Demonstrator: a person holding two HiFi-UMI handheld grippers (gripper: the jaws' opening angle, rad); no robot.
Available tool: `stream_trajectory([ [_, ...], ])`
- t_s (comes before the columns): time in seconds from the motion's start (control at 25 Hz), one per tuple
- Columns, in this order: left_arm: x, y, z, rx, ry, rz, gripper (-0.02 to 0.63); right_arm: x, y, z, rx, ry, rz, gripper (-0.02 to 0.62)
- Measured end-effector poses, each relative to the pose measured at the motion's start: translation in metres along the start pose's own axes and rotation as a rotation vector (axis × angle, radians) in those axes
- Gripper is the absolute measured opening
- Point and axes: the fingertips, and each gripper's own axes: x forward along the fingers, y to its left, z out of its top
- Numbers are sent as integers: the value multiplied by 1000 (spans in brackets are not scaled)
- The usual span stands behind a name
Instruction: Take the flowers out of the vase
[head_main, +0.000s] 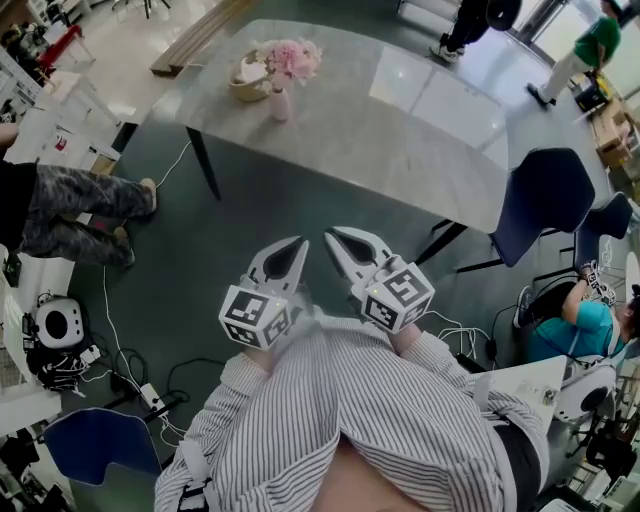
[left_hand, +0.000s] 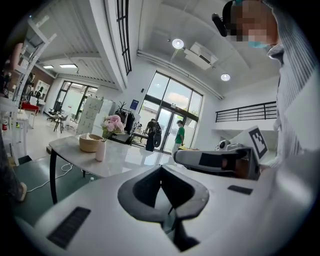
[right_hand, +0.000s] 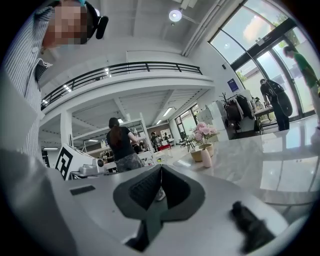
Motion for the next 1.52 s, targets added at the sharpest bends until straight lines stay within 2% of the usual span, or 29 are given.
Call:
stream_trajectory([
  [0.24,26,40,21,18,-3,-17,11,41,-26,14,-5,-7,-18,15],
  [0.44,51,91,57,37,-16,-26,11,92,-50,41,-9,-25,-31,15],
  [0.8,94,158,102,56,0,-95,11,172,-87,77,-16,-21,-84,15],
  [1.12,124,209,116,56,22,-152,11,221,-119,85,-9,-10,-164,15],
  [1.52,144,238,114,44,72,-201,11,245,-141,77,30,17,-247,15],
])
